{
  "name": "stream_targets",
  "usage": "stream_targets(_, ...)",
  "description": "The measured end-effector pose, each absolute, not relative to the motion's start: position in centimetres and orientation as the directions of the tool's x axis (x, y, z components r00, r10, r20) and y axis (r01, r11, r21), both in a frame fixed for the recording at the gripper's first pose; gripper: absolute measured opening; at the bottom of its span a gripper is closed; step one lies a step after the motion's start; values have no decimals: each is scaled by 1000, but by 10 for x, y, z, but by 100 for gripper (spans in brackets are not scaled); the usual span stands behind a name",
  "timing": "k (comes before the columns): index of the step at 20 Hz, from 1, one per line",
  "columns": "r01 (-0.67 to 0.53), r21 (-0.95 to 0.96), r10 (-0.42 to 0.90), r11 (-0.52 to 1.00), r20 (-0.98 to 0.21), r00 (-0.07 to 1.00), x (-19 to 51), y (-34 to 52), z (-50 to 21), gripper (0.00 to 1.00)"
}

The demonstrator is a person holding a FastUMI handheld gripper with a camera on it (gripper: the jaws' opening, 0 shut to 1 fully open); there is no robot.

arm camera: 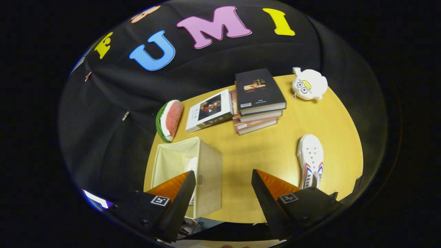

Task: Open the storage box then place both shoes into the box .Put the left shoe in first, then the right shoe, with the right side of both shoes facing outward in a uniform manner.

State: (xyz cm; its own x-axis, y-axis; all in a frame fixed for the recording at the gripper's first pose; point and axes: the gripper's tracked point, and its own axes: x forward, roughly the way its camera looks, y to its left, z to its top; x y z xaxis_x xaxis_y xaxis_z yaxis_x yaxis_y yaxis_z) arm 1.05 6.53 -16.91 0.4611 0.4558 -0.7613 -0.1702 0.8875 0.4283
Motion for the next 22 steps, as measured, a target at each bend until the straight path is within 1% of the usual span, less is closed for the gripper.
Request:
stream_targets(4,-83,419,407,904,-785,468,22,-9,-190,99)
stream_targets(8,-15,392,359,920,-825,436,28,-78,-223,99)
stream_targets(11,8,381,344,925,-845,409,33,-112,-248,99)
stream_targets(15,22,381,349,924,-868,352,37,-140,-287,99)
stream_targets(22,99,365,333,926,-910,247,33,-159,-351,99)
